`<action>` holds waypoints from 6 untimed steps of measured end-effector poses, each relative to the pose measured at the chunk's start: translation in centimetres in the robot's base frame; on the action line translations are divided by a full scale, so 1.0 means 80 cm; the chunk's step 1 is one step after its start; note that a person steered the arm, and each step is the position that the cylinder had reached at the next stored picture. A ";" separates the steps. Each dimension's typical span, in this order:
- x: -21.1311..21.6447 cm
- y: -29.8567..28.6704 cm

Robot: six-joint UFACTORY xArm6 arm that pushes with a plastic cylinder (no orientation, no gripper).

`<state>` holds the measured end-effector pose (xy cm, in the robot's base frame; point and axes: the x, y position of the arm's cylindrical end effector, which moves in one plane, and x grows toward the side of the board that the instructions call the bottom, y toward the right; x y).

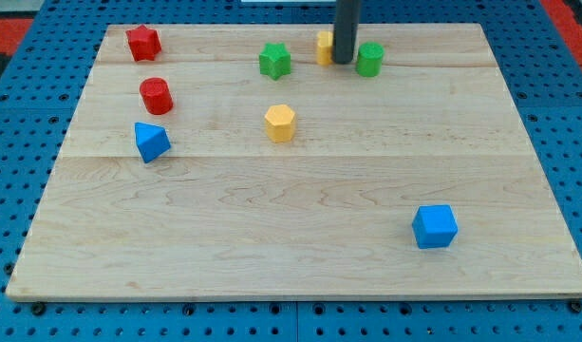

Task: Push the yellow heart above the green star

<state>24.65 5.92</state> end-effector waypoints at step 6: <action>-0.025 -0.009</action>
